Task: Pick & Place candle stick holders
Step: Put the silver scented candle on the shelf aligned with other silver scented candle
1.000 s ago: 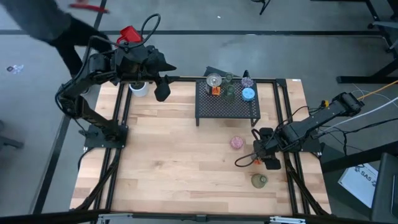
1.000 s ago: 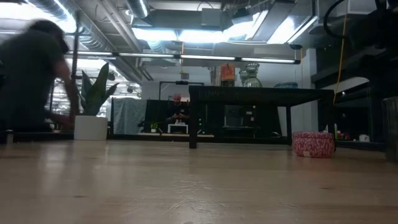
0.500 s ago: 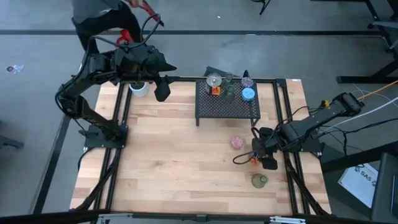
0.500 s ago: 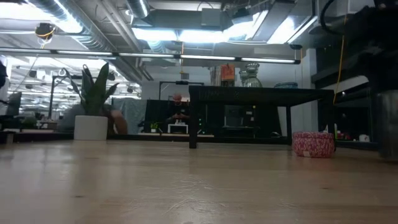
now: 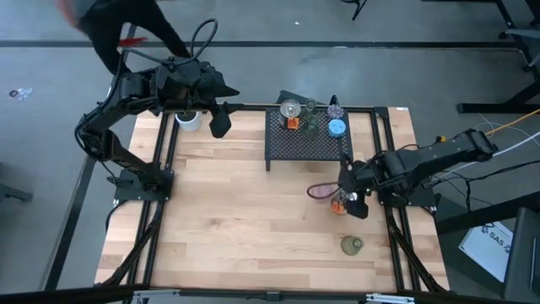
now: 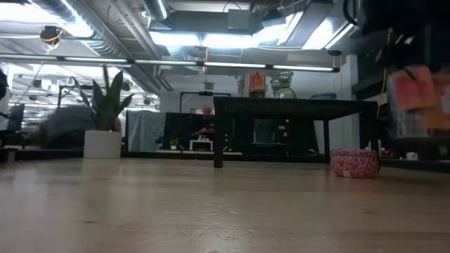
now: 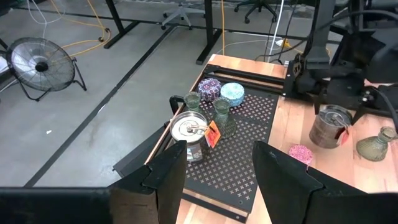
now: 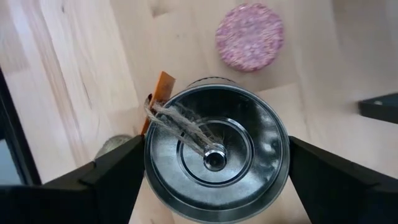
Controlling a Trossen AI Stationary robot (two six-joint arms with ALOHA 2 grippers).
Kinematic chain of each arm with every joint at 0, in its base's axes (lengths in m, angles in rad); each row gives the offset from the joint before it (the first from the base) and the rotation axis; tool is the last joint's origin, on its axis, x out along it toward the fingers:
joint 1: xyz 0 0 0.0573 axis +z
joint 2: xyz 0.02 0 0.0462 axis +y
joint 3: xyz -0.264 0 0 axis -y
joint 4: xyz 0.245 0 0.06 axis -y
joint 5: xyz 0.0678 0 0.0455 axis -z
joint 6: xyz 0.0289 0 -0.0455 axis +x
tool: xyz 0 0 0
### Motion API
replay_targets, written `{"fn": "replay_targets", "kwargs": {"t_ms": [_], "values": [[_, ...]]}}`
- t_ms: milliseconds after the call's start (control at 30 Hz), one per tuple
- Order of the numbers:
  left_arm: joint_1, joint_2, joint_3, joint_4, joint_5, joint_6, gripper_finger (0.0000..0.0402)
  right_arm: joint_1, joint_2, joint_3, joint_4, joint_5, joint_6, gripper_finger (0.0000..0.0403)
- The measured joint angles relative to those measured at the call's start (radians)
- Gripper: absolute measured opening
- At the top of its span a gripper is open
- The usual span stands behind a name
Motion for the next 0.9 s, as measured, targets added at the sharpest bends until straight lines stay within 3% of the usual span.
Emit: {"fn": "replay_targets", "kwargs": {"t_ms": [433,900], "values": [[0.000,0.000,0.000,0.000,0.000,-0.001,0.0180,-0.171,0.014,0.195,-0.129,0.004,-0.030,0.0353],[0.000,0.000,0.000,0.000,0.000,-0.024,0.0180,-0.347,0.206,0.457,-0.248,0.069,-0.164,0.0353]]}}
